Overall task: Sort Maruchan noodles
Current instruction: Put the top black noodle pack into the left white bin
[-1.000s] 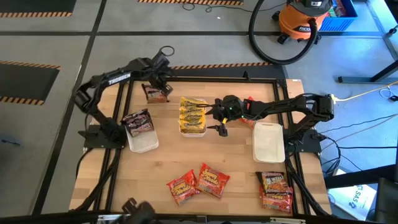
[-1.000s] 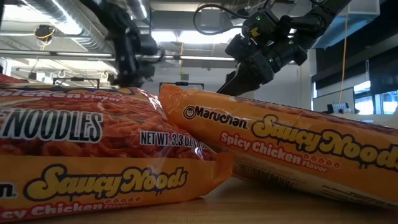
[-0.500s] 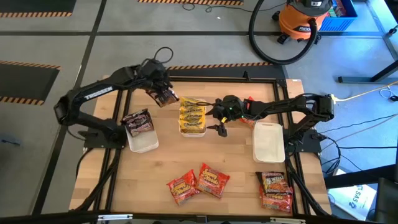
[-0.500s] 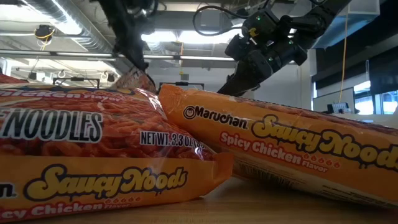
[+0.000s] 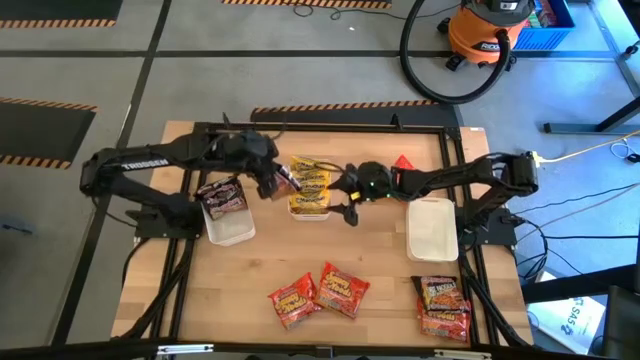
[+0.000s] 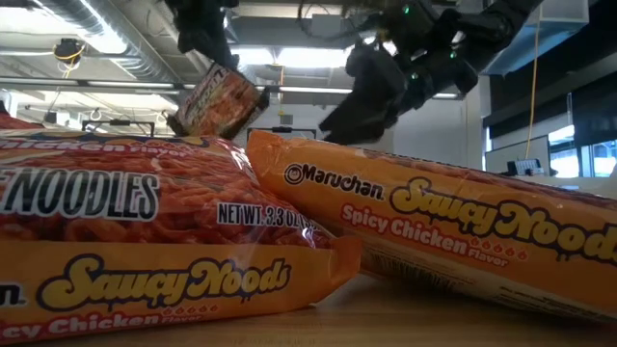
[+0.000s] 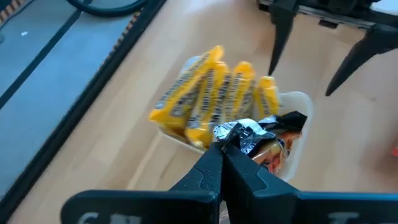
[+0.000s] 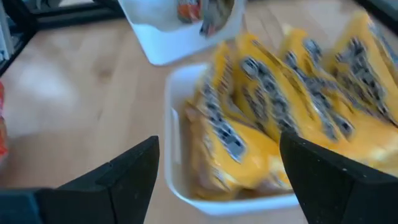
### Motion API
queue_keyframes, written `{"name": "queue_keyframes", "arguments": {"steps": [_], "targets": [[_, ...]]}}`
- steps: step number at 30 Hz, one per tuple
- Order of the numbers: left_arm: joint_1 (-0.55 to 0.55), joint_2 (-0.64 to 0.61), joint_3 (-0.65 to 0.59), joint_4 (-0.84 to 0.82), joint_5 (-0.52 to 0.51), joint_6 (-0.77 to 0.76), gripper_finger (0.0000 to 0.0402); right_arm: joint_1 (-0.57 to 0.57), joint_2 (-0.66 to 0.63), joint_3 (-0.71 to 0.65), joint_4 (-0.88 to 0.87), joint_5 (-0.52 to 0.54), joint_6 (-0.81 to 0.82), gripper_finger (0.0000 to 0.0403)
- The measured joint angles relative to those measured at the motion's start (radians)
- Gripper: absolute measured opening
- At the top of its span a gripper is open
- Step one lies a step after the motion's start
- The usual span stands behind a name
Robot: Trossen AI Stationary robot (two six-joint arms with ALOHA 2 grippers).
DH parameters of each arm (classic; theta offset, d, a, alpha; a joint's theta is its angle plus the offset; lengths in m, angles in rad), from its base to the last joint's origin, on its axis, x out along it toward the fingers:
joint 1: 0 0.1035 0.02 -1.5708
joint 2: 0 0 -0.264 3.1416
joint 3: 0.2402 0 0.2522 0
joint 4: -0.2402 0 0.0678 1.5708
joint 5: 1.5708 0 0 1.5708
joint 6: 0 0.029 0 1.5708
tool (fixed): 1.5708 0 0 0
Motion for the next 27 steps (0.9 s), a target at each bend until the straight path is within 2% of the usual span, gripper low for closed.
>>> {"name": "queue_keyframes", "arguments": {"steps": [5, 9, 20, 27], "targets": [[-0.103, 0.000, 0.000, 0.035, -0.060, -0.061, 0.0000, 0.098, 0.000, 0.000, 0.106, 0.154, 0.002, 0.0310], [-0.176, 0.000, 0.000, 0.070, -0.084, -0.090, 0.0000, 0.154, 0.018, 0.001, 0.225, 0.234, 0.019, 0.0310], [-0.287, 0.000, 0.000, 0.213, -0.159, -0.085, 0.0000, 0.236, 0.222, 0.008, 0.657, 0.357, 0.027, 0.0310], [-0.317, 0.001, 0.000, 0.305, -0.162, -0.056, 0.0000, 0.232, 0.296, 0.063, 0.788, 0.384, 0.018, 0.0310]]}}
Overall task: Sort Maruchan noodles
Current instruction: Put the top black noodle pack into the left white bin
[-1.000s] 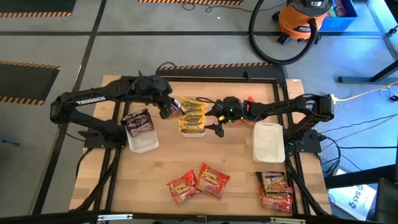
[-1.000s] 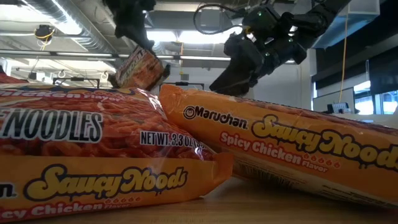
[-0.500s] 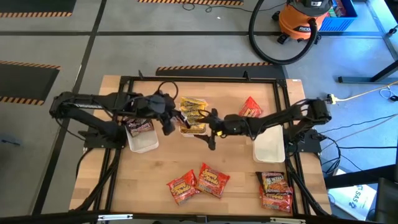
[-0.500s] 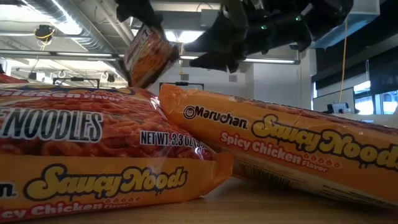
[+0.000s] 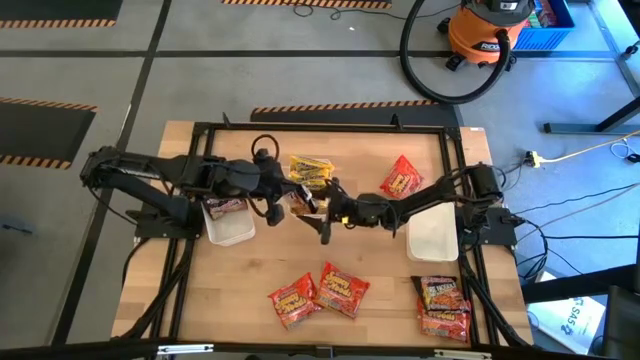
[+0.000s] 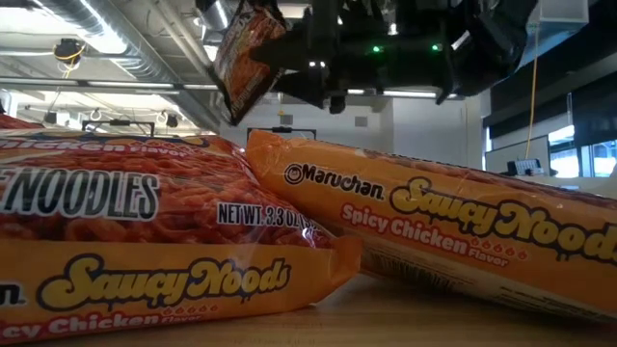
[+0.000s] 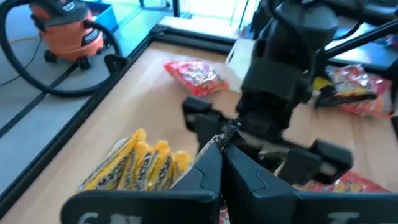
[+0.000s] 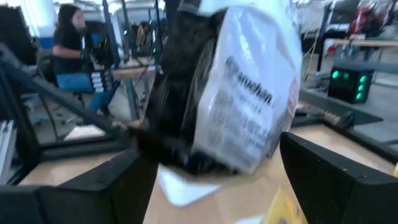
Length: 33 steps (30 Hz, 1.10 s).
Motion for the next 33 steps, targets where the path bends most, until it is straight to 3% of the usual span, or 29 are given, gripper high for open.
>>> {"name": "queue_keyframes", "arguments": {"steps": [12, 21, 25, 33], "targets": [[-0.026, 0.000, 0.000, 0.060, 0.009, 0.022, 0.0000, 0.001, 0.004, 0.041, 0.019, 0.075, -0.112, 0.0294], [-0.028, 0.000, 0.000, 0.060, 0.010, 0.040, 0.0008, 0.001, 0.004, 0.041, 0.023, 0.049, -0.153, 0.0134], [-0.028, 0.000, 0.000, 0.060, 0.011, 0.057, 0.0041, 0.001, 0.004, 0.041, 0.023, 0.048, -0.179, 0.0083], [-0.029, 0.000, 0.000, 0.055, -0.019, 0.134, 0.0153, 0.000, 0.004, 0.041, 0.020, -0.044, -0.179, 0.0051]]}}
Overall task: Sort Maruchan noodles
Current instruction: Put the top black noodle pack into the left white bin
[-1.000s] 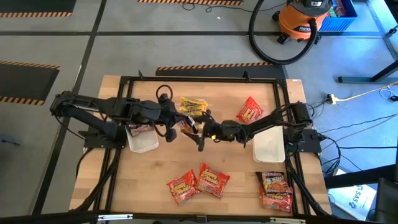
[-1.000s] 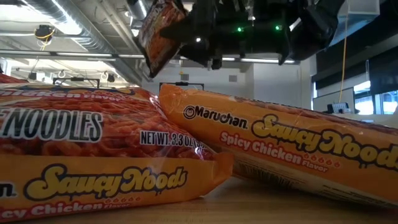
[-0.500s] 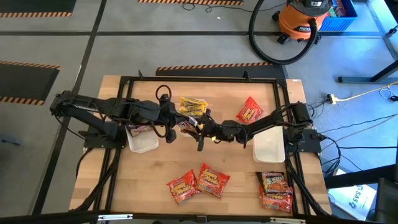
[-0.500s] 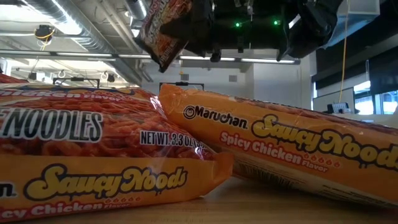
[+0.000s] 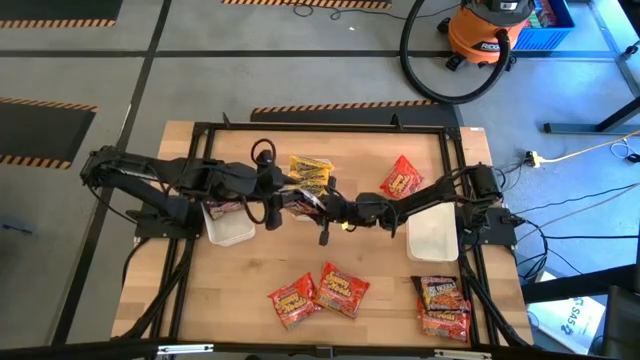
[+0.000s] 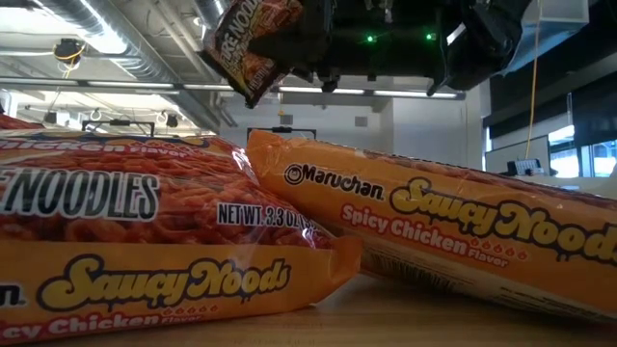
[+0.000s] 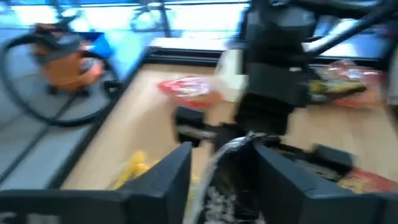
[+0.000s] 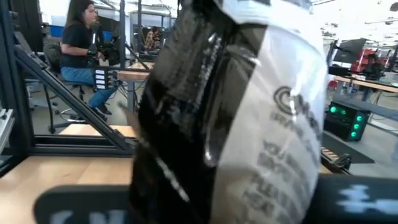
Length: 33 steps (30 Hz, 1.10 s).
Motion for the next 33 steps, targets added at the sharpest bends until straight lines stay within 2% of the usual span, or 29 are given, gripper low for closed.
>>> {"name": "queue_keyframes", "arguments": {"steps": [4, 6, 12, 19, 24, 27, 31, 33], "targets": [[0.000, 0.000, 0.000, -0.034, -0.278, -0.030, 0.0201, -0.002, 0.000, 0.000, 0.001, 0.007, 0.004, 0.0050], [0.001, 0.000, 0.000, -0.041, -0.324, -0.049, 0.0213, -0.003, 0.000, 0.000, 0.000, 0.005, -0.001, 0.0050], [0.001, 0.000, 0.001, -0.018, -0.217, -0.052, 0.0215, 0.001, 0.000, 0.000, 0.001, -0.007, -0.025, 0.0050], [0.001, 0.000, 0.001, -0.018, -0.175, -0.061, 0.0217, 0.001, 0.000, 0.000, -0.011, 0.006, -0.027, 0.0050], [0.001, 0.000, 0.001, 0.005, -0.093, -0.042, 0.0218, 0.000, 0.000, -0.001, -0.041, 0.005, -0.027, 0.0050], [0.002, 0.000, 0.001, 0.002, -0.011, -0.010, 0.0223, 0.000, 0.000, -0.001, -0.056, 0.004, -0.028, 0.0050], [0.002, 0.000, 0.001, 0.006, 0.171, 0.029, 0.0233, 0.001, 0.000, -0.001, -0.057, -0.001, -0.028, 0.0051], [0.002, 0.000, 0.001, 0.013, 0.187, 0.020, 0.0235, 0.000, 0.000, -0.001, -0.062, -0.010, -0.027, 0.0051]]}}
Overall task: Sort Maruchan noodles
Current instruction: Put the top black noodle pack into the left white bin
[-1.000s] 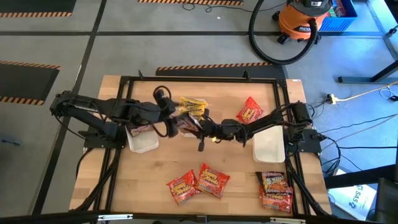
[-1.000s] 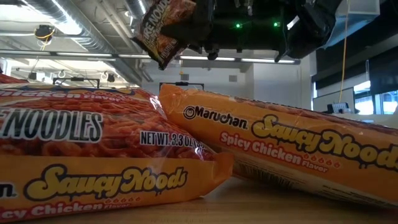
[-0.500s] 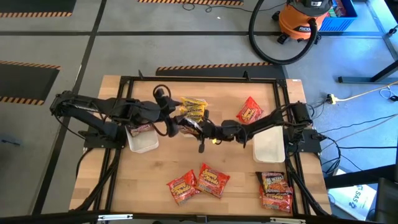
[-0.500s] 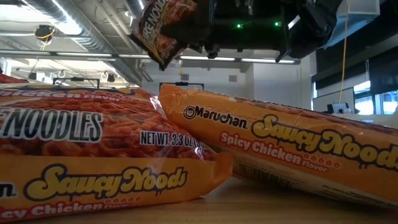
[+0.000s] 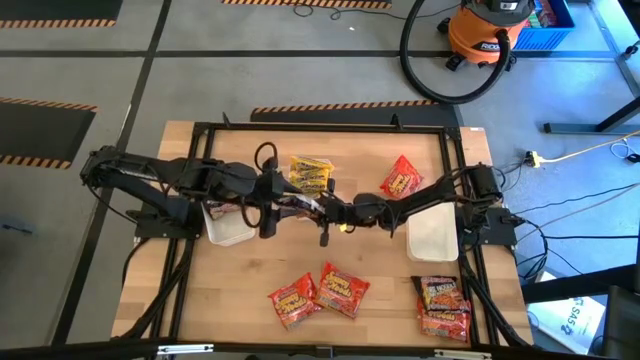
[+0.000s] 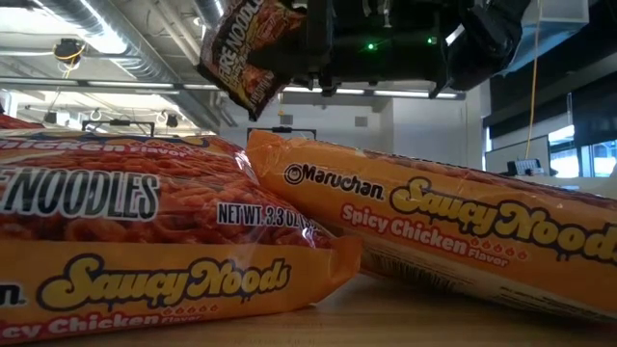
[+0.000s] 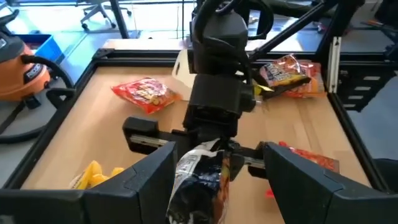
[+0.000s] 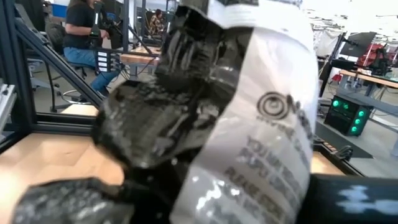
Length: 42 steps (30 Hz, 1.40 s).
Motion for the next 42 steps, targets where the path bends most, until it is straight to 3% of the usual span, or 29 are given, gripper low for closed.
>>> {"name": "queue_keyframes", "arguments": {"steps": [10, 21, 27, 30, 38, 42], "targets": [[-0.001, 0.000, -0.001, 0.070, 0.048, 0.004, 0.0246, 0.000, 0.000, 0.000, 0.001, -0.001, 0.000, 0.0051], [-0.003, 0.000, -0.001, 0.027, -0.056, 0.025, 0.0342, 0.000, 0.000, 0.000, -0.015, -0.001, 0.000, 0.0051], [-0.012, 0.010, 0.000, 0.039, -0.049, -0.093, 0.0346, 0.000, 0.000, 0.000, -0.014, -0.002, -0.003, 0.0051], [-0.011, 0.010, -0.001, -0.036, -0.057, -0.120, 0.0342, 0.000, -0.002, -0.005, -0.015, -0.002, -0.019, 0.0051], [-0.011, -0.193, -0.006, -0.315, -0.124, -0.207, 0.0340, 0.000, -0.051, -0.058, 0.012, -0.013, -0.021, 0.0051], [-0.011, -0.270, -0.077, -0.276, -0.119, -0.191, 0.0340, 0.000, -0.072, -0.064, 0.025, -0.076, -0.021, 0.0051]]}}
